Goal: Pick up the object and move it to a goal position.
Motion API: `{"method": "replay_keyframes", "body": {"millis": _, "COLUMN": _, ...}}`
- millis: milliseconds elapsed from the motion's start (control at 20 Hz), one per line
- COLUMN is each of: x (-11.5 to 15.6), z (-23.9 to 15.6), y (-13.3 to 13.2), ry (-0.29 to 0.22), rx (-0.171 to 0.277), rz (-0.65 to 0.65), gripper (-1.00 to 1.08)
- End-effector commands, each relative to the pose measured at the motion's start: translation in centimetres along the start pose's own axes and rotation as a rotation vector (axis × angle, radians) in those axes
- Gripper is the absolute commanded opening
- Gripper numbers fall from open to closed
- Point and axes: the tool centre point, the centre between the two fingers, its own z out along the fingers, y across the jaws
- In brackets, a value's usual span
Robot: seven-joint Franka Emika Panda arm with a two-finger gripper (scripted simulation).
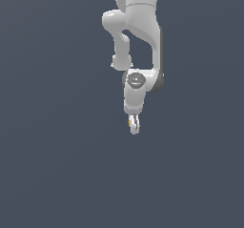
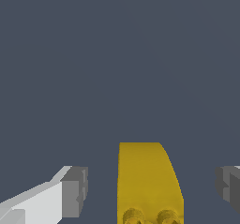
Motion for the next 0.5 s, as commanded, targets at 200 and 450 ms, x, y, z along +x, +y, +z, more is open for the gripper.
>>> {"method": "replay_keyframes", "body": {"millis": 200, "x": -0.03, "z": 0.65, "y": -0.08, "ry": 0.0, "rx": 0.001, "rz": 0.0, "gripper": -1.0}}
{"method": "replay_keyframes", "body": {"millis": 450, "x": -0.03, "z": 0.65, "y": -0.08, "ry": 0.0, "rx": 0.001, "rz": 0.0, "gripper": -1.0}}
